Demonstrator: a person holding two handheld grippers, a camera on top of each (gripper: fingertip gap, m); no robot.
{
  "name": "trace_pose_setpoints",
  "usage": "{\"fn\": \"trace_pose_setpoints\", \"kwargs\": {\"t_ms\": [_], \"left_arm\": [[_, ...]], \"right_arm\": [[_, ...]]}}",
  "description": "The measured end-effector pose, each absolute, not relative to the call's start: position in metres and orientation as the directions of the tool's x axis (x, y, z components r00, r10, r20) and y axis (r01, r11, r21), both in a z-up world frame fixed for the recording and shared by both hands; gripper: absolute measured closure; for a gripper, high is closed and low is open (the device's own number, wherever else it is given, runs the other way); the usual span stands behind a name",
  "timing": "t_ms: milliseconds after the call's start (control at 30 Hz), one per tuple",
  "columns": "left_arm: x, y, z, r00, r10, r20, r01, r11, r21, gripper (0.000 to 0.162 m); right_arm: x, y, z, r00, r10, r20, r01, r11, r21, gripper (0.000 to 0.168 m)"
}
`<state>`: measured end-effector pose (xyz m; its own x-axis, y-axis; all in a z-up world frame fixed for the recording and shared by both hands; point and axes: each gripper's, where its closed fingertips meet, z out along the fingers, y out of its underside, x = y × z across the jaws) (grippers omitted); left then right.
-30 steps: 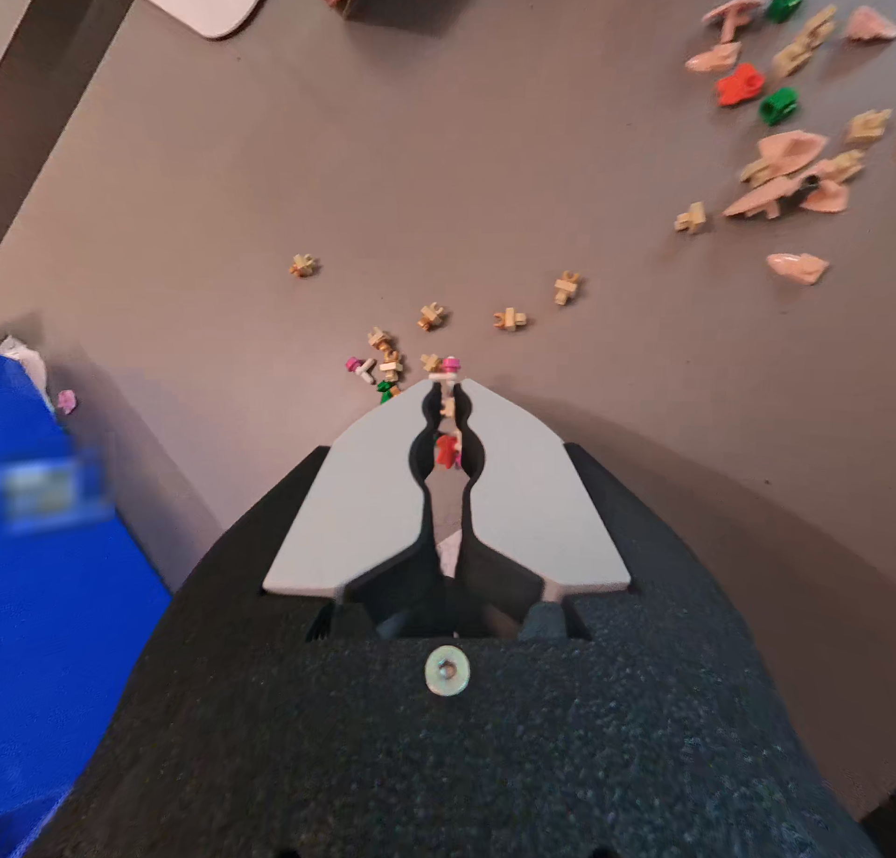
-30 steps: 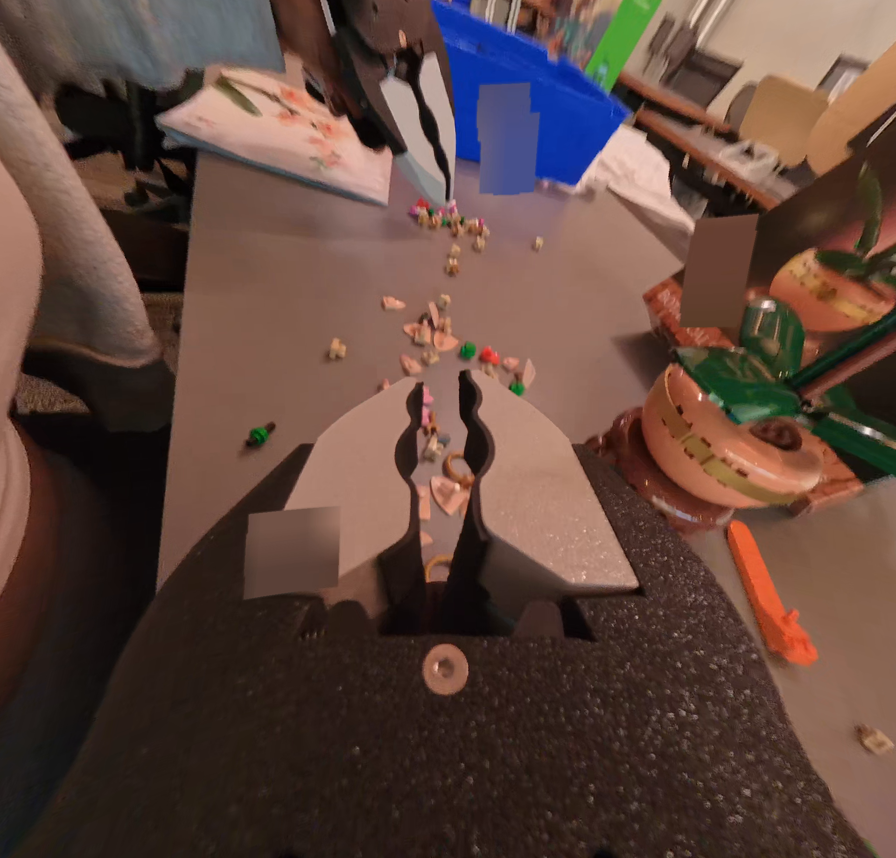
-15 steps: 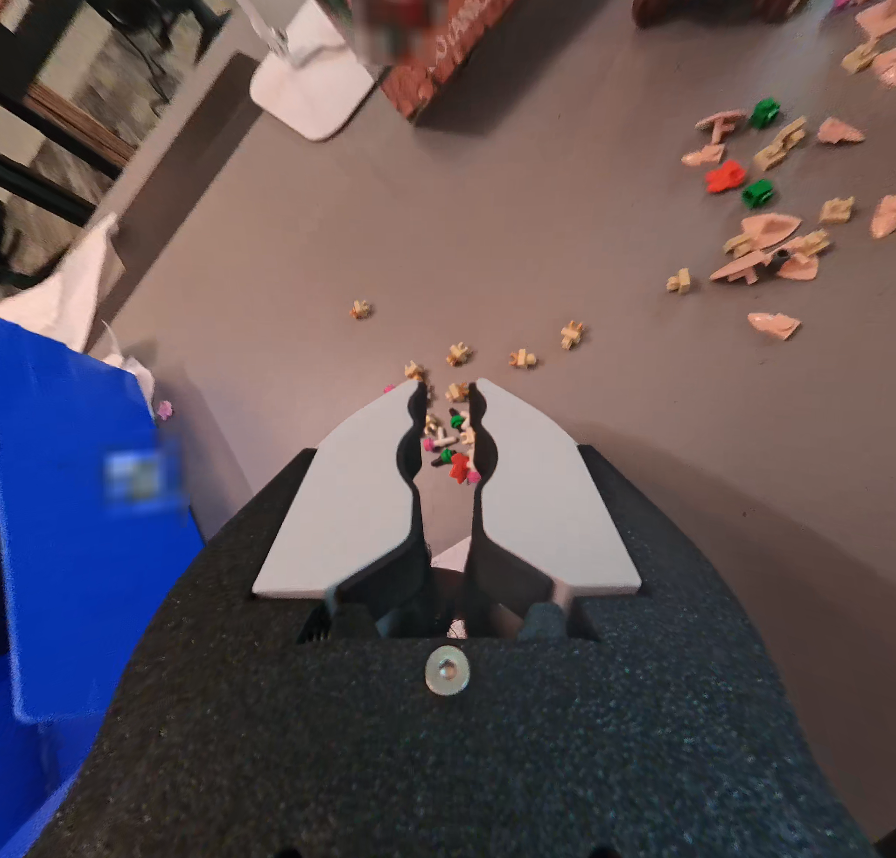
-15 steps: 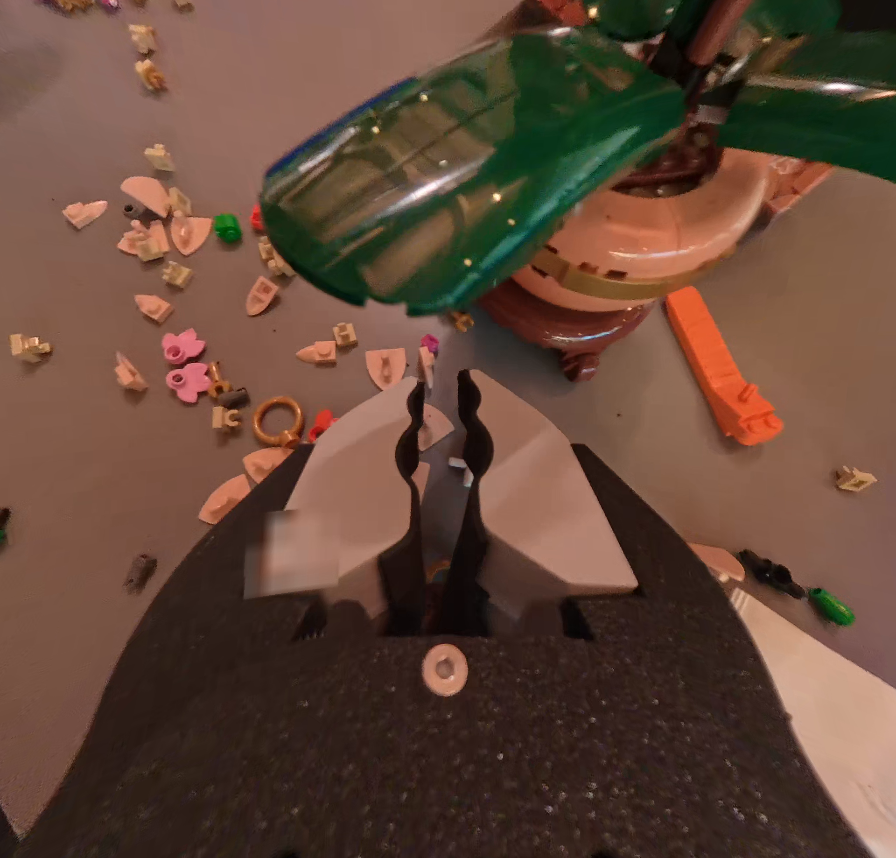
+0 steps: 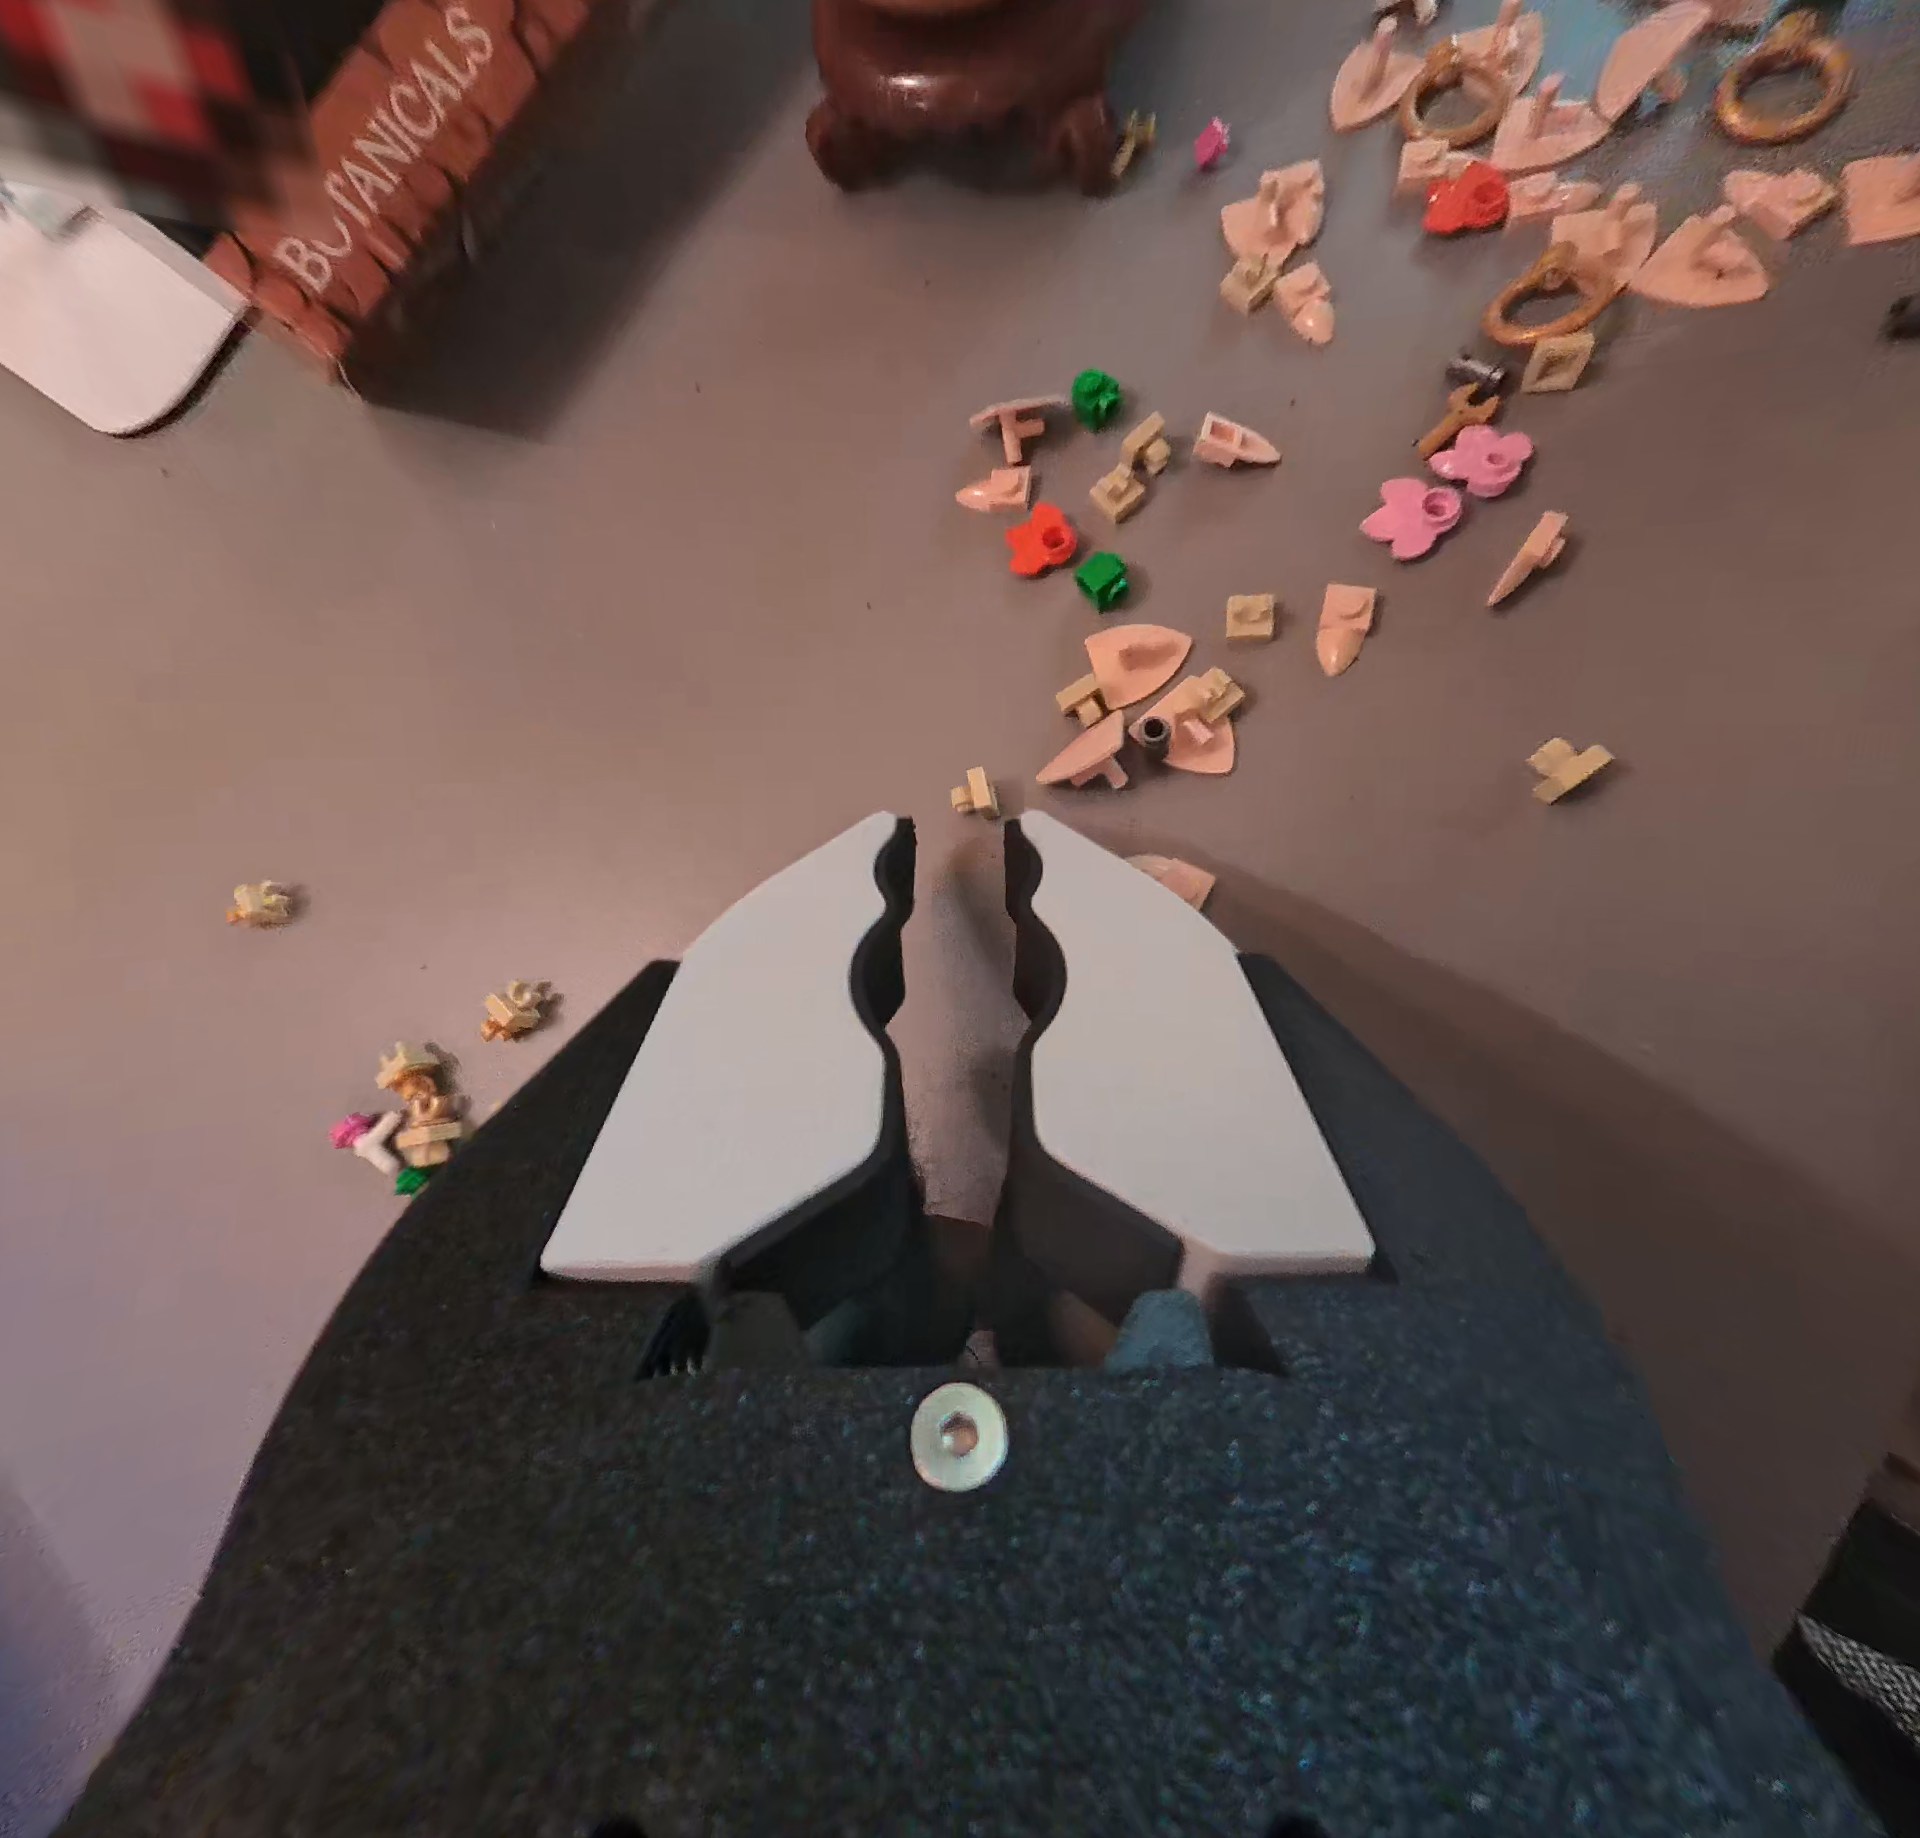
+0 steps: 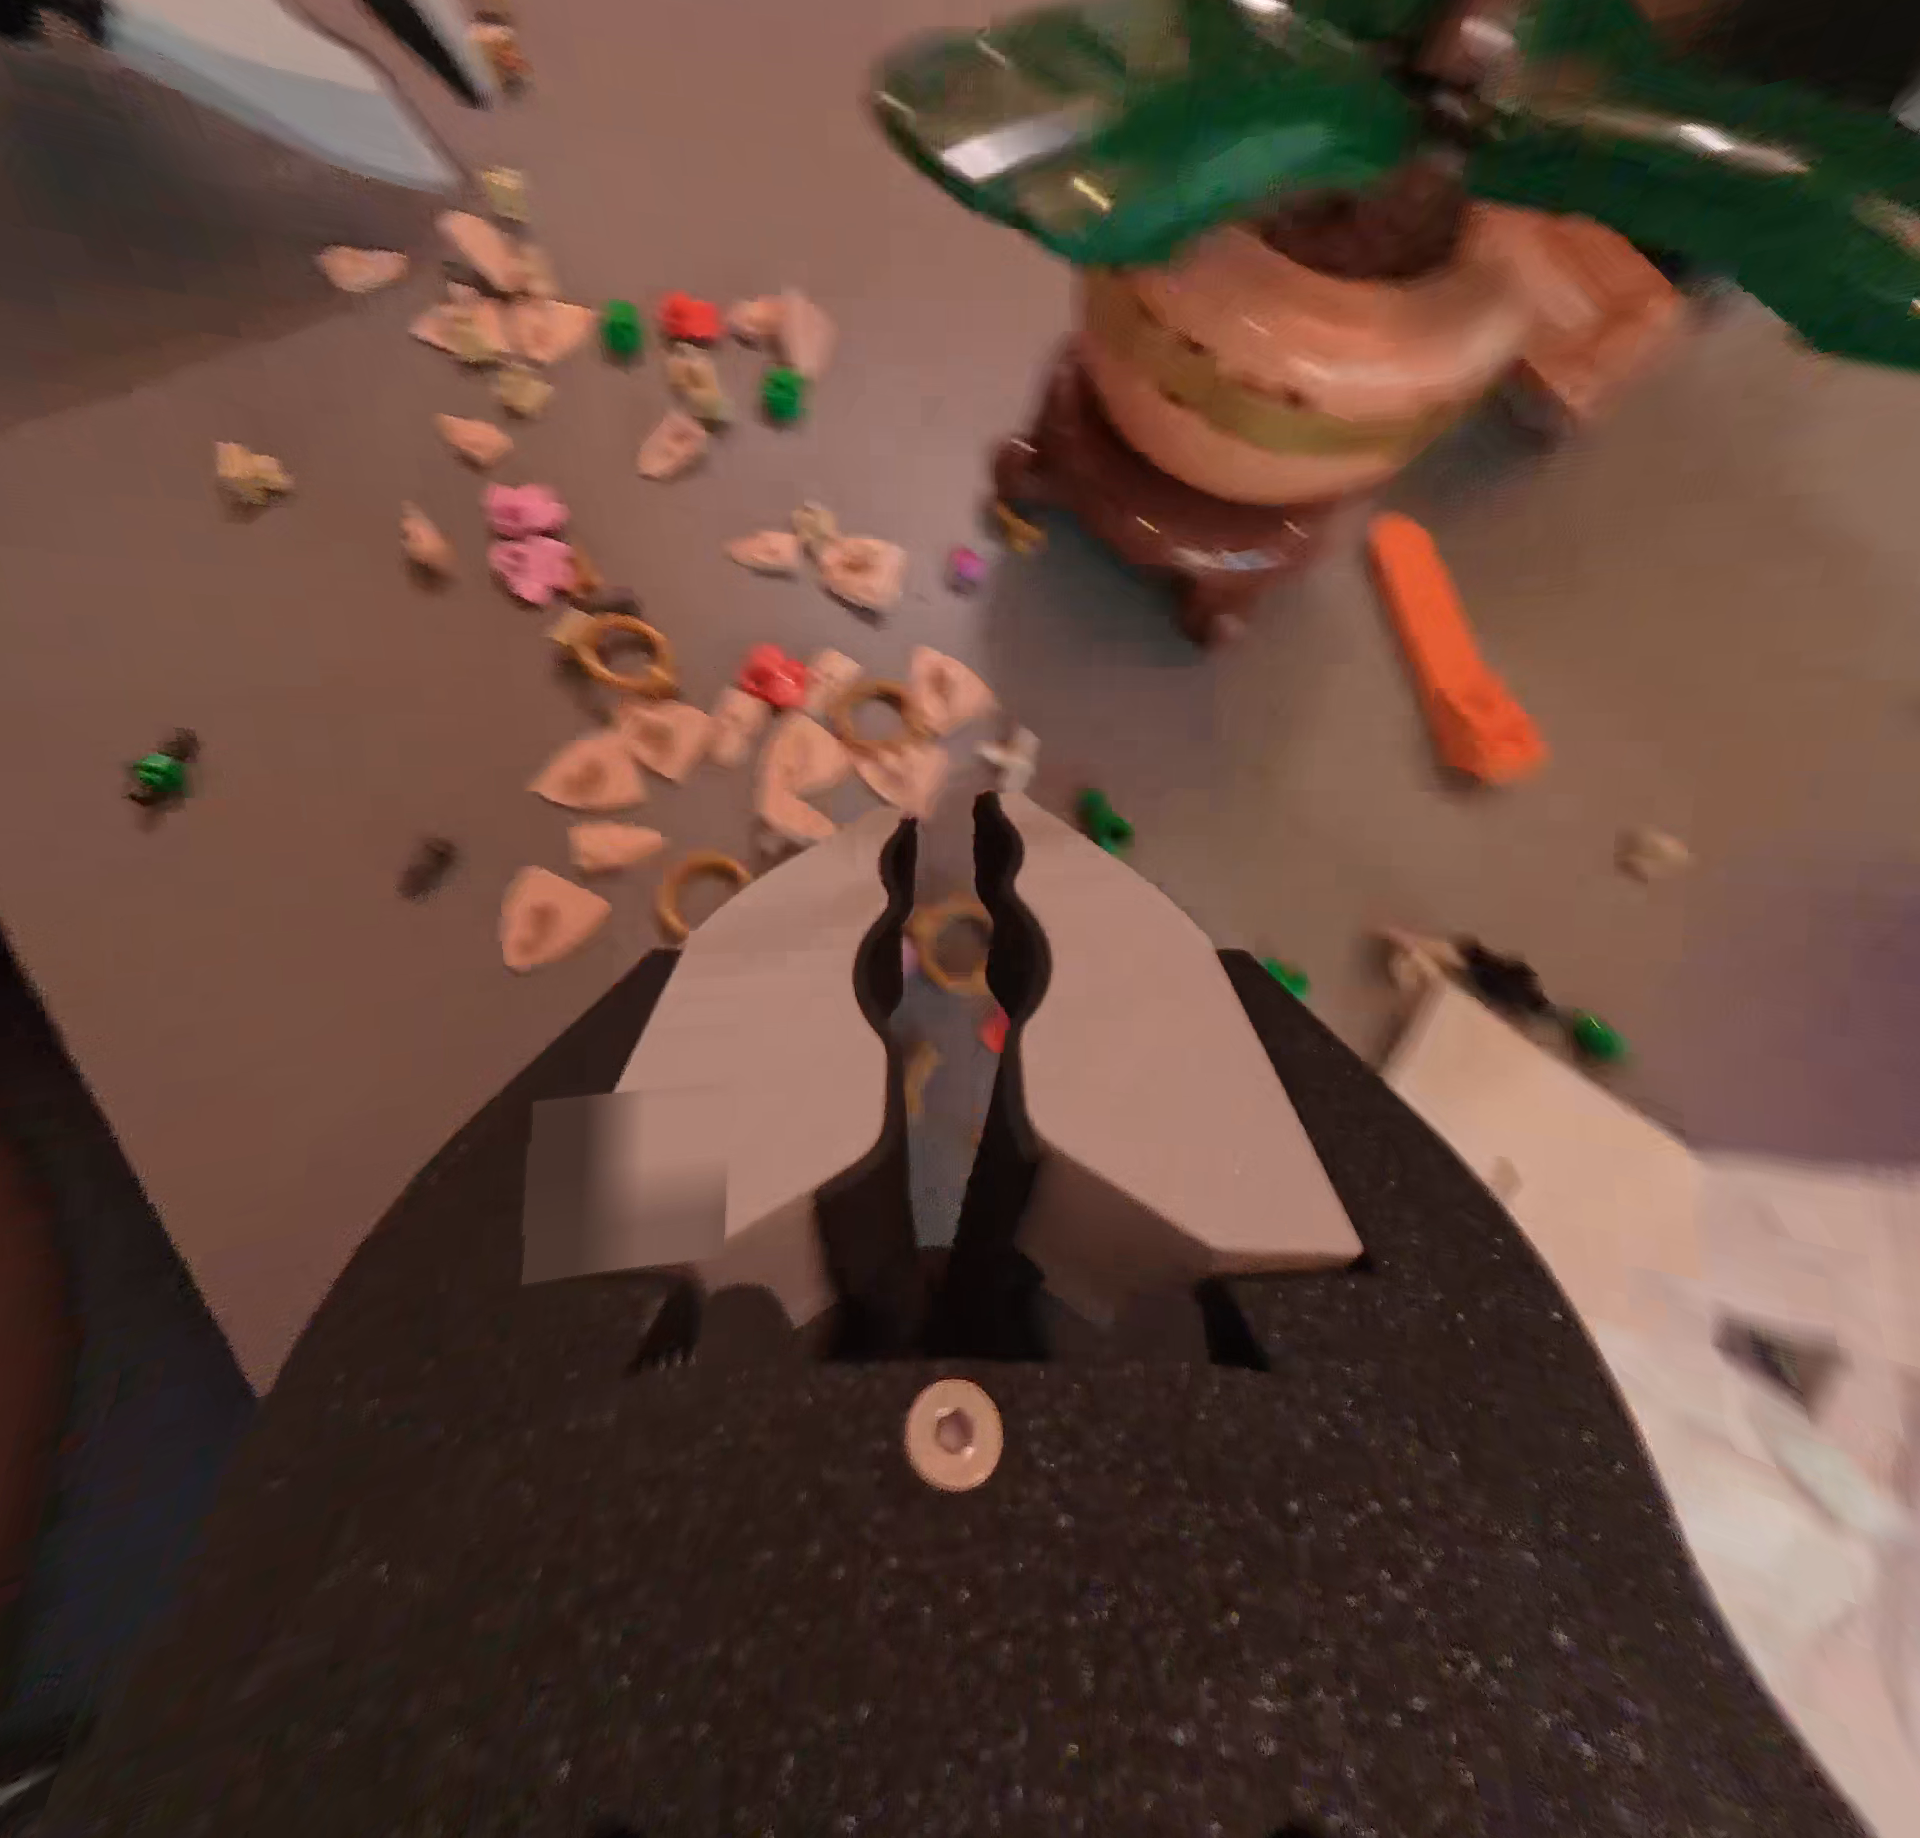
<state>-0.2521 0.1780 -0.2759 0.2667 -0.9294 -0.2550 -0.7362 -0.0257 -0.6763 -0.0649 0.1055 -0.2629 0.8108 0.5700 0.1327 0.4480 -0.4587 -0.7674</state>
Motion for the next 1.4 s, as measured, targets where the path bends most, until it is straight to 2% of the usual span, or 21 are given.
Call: {"fn": "trace_pose_setpoints", "kwargs": {"t_ms": [200,333,467,600,667,867,1000,1100,1233,1333,1400], "left_arm": [[-0.234,0.166,-0.283,0.227,-0.948,-0.223,-0.722,-0.010,-0.692,0.150],[-0.217,0.161,-0.282,0.213,-0.946,-0.247,-0.717,0.020,-0.696,0.147],[-0.221,0.161,-0.266,0.261,-0.931,-0.254,-0.681,0.009,-0.732,0.148],[-0.240,0.143,-0.263,0.274,-0.939,-0.209,-0.672,-0.031,-0.740,0.146],[-0.237,0.124,-0.261,0.228,-0.953,-0.201,-0.651,0.004,-0.759,0.146],[-0.166,0.050,-0.246,0.011,-0.994,-0.111,-0.494,0.092,-0.865,0.145],[-0.148,0.038,-0.270,-0.087,-0.973,-0.215,-0.590,0.224,-0.775,0.146],[-0.153,0.059,-0.282,-0.052,-0.935,-0.352,-0.652,0.298,-0.697,0.150],[-0.169,0.105,-0.276,0.087,-0.889,-0.450,-0.706,0.264,-0.657,0.150],[-0.182,0.121,-0.253,0.185,-0.875,-0.448,-0.664,0.225,-0.713,0.150],[-0.188,0.101,-0.246,0.120,-0.940,-0.318,-0.611,0.183,-0.770,0.150]], "right_arm": [[-0.004,0.100,-0.275,0.925,0.357,0.134,0.335,-0.592,-0.733,0.158],[-0.033,0.101,-0.282,0.892,0.446,0.069,0.346,-0.577,-0.740,0.158],[-0.023,0.102,-0.272,0.897,0.428,0.109,0.356,-0.554,-0.753,0.158],[-0.008,0.078,-0.280,0.884,0.460,0.082,0.387,-0.623,-0.680,0.159],[-0.015,0.067,-0.284,0.860,0.508,0.048,0.406,-0.625,-0.666,0.161],[-0.071,0.080,-0.284,0.811,0.585,-0.027,0.374,-0.552,-0.745,0.159],[-0.075,0.078,-0.274,0.787,0.614,0.055,0.429,-0.481,-0.765,0.158],[-0.079,0.058,-0.266,0.742,0.671,0.015,0.432,-0.461,-0.775,0.159],[-0.104,0.036,-0.276,0.643,0.766,-0.018,0.498,-0.436,-0.750,0.159],[-0.127,0.041,-0.284,0.619,0.785,-0.025,0.501,-0.420,-0.757,0.158],[-0.124,0.066,-0.283,0.706,0.706,0.050,0.482,-0.428,-0.765,0.158]]}}
